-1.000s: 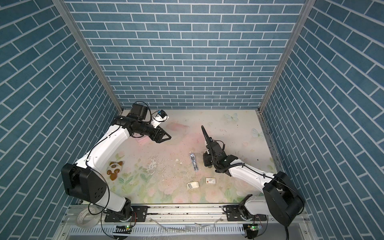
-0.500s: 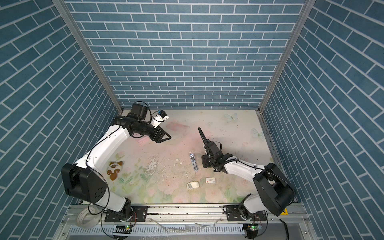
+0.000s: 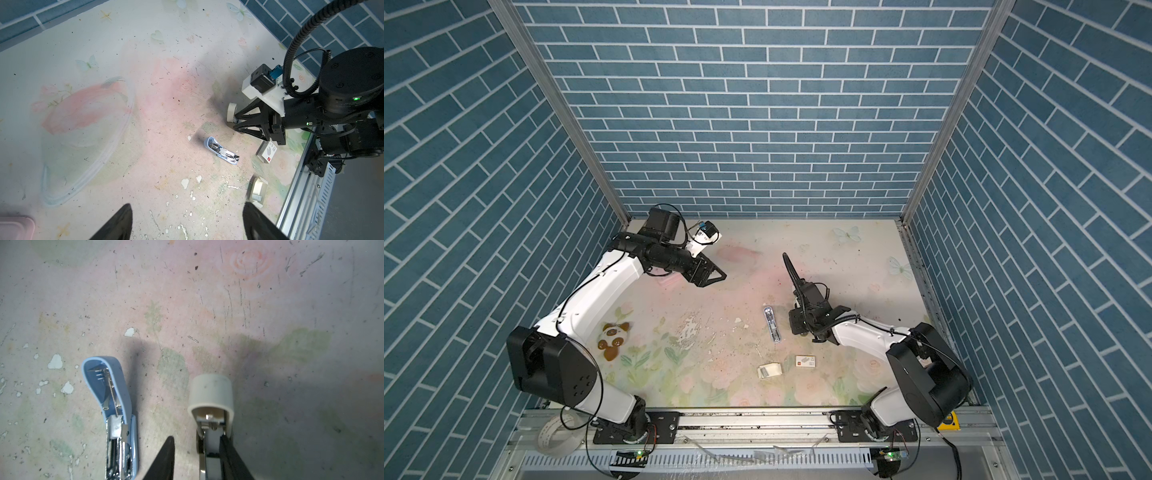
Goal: Load the staples into the stapler
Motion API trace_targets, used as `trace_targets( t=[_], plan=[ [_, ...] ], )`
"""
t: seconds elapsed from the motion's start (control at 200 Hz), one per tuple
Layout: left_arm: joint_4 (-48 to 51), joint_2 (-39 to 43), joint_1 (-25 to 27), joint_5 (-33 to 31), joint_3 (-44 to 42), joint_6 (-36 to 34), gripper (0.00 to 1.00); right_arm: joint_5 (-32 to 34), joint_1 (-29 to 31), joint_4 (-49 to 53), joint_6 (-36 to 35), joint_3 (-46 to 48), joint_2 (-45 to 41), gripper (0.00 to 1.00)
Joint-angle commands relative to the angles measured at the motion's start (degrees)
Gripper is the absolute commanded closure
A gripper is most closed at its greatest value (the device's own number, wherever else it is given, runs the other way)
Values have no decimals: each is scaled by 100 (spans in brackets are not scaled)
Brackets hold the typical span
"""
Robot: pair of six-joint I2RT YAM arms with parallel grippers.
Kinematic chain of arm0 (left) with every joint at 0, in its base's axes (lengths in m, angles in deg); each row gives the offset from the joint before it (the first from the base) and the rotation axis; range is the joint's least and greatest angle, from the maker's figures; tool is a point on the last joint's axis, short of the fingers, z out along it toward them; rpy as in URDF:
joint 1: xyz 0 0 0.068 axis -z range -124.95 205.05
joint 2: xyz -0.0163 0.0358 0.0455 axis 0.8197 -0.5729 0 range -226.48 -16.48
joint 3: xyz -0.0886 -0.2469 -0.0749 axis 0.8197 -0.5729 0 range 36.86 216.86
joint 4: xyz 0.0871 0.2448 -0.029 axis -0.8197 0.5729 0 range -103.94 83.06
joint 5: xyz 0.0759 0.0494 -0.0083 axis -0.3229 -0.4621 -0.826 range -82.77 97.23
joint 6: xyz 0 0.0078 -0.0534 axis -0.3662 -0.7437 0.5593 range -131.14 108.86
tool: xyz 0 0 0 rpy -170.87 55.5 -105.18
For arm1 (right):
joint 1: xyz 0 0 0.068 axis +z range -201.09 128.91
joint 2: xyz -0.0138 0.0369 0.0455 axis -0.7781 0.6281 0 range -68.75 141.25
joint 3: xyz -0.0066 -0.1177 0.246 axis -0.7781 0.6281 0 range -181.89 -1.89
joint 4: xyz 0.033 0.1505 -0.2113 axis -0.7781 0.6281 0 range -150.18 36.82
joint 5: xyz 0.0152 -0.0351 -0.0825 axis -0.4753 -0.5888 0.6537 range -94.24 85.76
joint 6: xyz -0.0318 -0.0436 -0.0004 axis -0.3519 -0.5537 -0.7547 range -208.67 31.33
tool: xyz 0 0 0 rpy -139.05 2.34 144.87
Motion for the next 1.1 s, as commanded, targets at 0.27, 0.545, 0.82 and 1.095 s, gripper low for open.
trace_targets(
  t=[0.27, 0.545, 0.82, 1.095],
  plan=[
    [32, 185, -28, 16, -75, -72, 15, -80, -37, -64, -119, -105, 185, 63],
    [23, 208, -28, 10, -101, -86, 15, -164, -35, -32, -94, -66, 324, 63],
    [-11, 195, -28, 25, -120, -62, 15, -138, -36, 83, -72, 134, -19, 64],
    [-21, 195, -28, 20, -119, -50, 15, -111, -35, 48, -75, 124, -12, 64]
  ],
)
